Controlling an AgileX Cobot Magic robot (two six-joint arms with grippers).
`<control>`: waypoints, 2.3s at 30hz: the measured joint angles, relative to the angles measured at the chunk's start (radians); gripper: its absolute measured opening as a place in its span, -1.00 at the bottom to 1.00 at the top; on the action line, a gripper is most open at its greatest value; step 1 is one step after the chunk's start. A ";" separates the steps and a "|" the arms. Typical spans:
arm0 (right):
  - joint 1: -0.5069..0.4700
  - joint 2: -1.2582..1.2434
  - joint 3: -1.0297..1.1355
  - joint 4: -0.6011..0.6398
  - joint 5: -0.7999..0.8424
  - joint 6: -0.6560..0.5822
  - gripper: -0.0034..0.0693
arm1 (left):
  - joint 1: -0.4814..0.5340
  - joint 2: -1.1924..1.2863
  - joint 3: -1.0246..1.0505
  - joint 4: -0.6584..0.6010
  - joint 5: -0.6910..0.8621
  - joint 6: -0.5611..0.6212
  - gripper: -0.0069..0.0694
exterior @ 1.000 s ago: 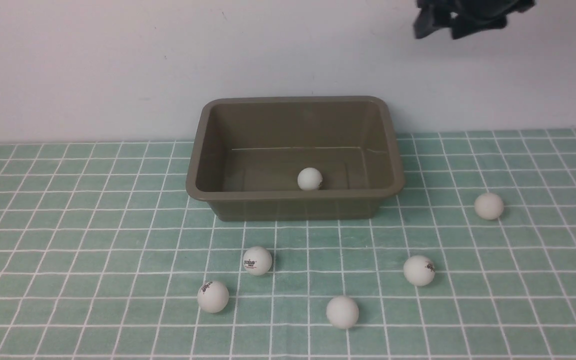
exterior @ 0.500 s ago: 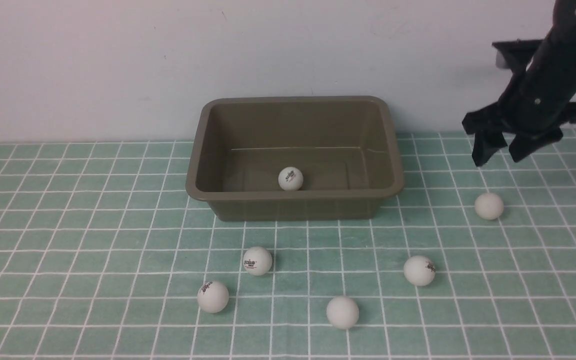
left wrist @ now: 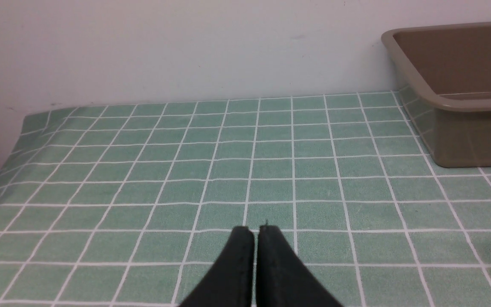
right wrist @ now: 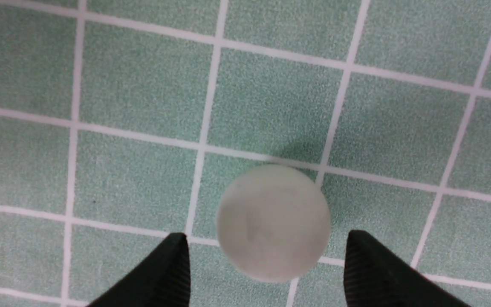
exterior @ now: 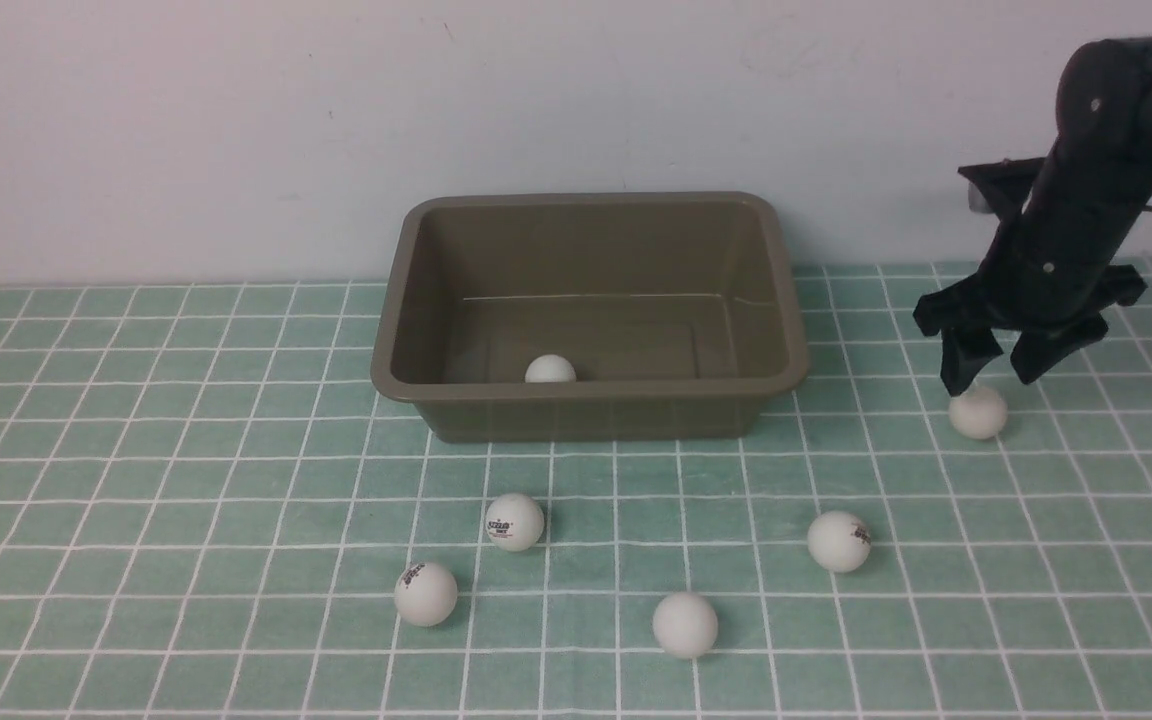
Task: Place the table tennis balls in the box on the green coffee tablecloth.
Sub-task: 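Reach for and grasp a ping pong ball on the table, then release the ping pong ball into the bin and lift the gripper away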
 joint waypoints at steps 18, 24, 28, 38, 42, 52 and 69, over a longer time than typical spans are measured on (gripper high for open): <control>0.000 0.057 -0.005 0.000 -0.011 0.000 0.10 | 0.000 0.000 0.000 0.000 0.000 0.000 -0.83; 0.000 0.058 -0.070 0.000 -0.003 -0.002 0.10 | 0.000 0.000 0.000 0.000 0.000 0.000 -0.83; 0.000 0.058 -0.180 0.038 -0.002 -0.017 0.10 | 0.000 0.000 0.000 0.000 0.000 0.000 -0.83; 0.029 0.058 -0.355 0.292 0.001 -0.077 0.10 | 0.000 0.000 0.000 0.000 0.000 0.000 -0.83; 0.073 0.058 -0.362 0.326 0.002 -0.112 0.10 | 0.000 0.000 0.000 0.000 0.000 0.000 -0.83; 0.249 0.085 -0.362 0.271 0.015 -0.150 0.10 | 0.000 0.000 0.000 0.000 0.000 0.000 -0.83; 0.289 0.165 -0.362 0.232 0.015 -0.170 0.16 | 0.000 0.000 0.000 0.000 0.000 0.000 -0.83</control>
